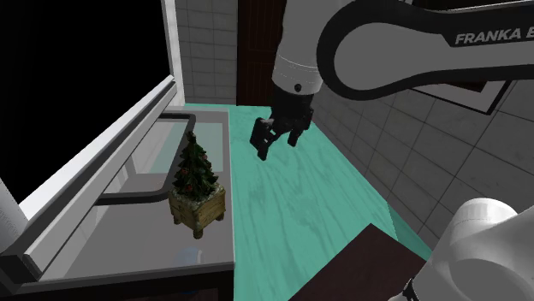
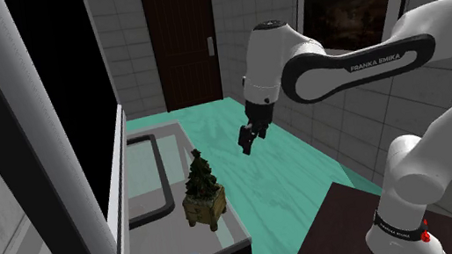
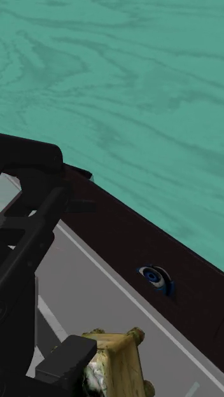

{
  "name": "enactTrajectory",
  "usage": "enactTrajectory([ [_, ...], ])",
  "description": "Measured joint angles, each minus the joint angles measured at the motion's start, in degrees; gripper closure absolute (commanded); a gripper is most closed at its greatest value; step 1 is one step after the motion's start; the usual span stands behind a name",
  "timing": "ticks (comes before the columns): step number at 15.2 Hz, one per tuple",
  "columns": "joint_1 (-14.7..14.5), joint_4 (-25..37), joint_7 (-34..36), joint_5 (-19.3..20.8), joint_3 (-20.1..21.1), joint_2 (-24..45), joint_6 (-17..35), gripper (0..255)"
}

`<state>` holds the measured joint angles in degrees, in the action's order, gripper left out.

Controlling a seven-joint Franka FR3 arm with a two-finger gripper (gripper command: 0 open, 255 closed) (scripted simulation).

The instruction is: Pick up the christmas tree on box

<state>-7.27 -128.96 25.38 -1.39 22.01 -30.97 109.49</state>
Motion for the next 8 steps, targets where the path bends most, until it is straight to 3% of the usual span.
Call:
enactTrajectory([
  [8,1.8,10.4,11.5,7.4,11.5,11.1,5.2,0],
])
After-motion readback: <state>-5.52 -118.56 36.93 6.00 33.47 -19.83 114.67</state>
